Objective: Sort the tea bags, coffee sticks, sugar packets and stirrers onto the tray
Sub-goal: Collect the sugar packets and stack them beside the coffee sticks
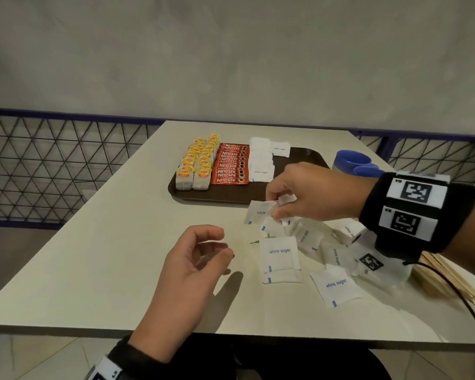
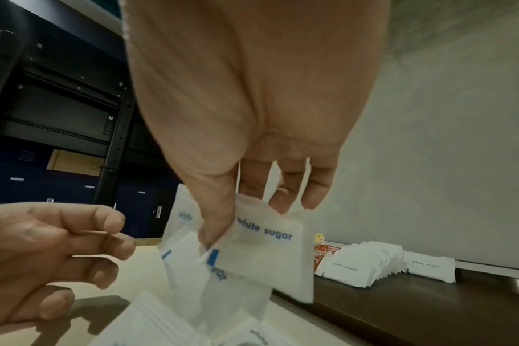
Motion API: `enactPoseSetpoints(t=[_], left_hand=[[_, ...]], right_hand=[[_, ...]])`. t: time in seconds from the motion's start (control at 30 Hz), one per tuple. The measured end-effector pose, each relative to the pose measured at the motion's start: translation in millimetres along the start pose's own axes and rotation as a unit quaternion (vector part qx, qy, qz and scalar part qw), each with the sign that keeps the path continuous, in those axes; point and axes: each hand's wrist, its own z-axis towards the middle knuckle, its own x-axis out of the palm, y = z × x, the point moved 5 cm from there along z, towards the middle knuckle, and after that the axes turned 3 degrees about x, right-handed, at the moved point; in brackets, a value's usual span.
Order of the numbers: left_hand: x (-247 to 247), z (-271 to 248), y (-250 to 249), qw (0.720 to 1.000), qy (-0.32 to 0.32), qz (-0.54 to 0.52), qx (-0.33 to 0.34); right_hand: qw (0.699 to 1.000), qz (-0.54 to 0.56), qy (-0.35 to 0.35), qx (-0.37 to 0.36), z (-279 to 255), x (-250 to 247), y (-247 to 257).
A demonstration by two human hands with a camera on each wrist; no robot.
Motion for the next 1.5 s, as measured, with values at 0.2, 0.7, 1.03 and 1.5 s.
enactPoseSetpoints(t=[0.2, 0.7, 1.03, 1.5], left_hand=[[1.1, 0.2, -2.1, 1.000, -0.003, -0.009, 0.012], [7.5, -2.9, -5.4, 0.995, 0.062, -0.076, -0.009], [4.0, 1.0, -3.0, 0.990, 0.042, -0.130, -0.025], [2.5, -0.1, -6.4, 0.993, 0.010, -0.118, -0.016]], right_hand=[[0.996, 0.076, -0.053, -0.003, -4.9, -17.1, 8.0], [0.979, 0.197, 0.022, -0.054, 7.1, 22.5, 47.1], [0.938, 0.339, 0.070, 0.029, -0.8, 49.4, 33.9], [0.855, 0.516, 0.045, 0.034, -15.5, 54.4, 32.1]])
